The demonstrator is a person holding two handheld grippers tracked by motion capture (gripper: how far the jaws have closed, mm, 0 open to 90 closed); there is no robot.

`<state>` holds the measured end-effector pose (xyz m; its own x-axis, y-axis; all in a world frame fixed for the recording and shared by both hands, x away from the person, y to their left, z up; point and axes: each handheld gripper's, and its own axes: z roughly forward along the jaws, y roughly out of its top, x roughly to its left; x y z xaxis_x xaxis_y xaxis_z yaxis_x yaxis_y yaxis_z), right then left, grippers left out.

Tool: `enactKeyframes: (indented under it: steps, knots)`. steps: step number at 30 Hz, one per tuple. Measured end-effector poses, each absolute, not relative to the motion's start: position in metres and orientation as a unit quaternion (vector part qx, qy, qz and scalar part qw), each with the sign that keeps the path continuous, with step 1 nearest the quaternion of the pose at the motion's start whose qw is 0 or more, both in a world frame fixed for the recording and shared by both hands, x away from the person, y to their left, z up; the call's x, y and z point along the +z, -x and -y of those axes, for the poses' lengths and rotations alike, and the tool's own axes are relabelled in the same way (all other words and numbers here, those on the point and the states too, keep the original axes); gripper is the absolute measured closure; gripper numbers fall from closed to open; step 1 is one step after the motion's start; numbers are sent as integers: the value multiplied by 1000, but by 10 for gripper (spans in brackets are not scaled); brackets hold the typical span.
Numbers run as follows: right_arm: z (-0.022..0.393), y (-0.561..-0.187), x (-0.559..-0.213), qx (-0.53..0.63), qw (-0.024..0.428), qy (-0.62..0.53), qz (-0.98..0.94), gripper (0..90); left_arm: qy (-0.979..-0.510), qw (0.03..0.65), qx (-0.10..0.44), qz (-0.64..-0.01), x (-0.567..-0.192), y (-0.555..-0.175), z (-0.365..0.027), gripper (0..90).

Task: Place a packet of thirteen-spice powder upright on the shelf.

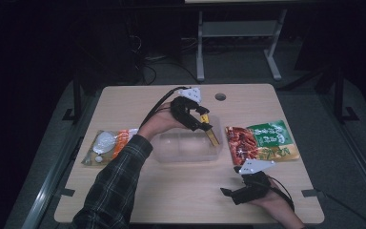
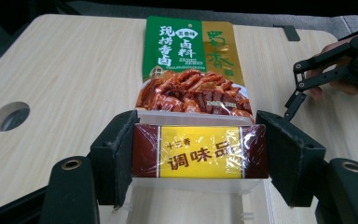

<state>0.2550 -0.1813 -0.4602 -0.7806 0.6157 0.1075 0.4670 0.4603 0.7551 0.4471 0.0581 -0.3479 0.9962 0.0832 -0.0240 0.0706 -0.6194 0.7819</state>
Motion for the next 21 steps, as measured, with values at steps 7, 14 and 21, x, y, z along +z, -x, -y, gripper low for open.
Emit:
enactKeyframes:
  steps: [7, 14, 21]
  knots:
    - [181, -255, -460, 411, 91, -315, -850, 78, -900, 433, 3, -42, -355, -451, -49, 318]
    - [181, -255, -460, 412, 91, -314, -851, 78, -898, 438, -4, -49, -362, -452, -40, 318]
    - [181, -255, -460, 413, 92, -313, -851, 78, -900, 434, -6, -48, -367, -450, -31, 316]
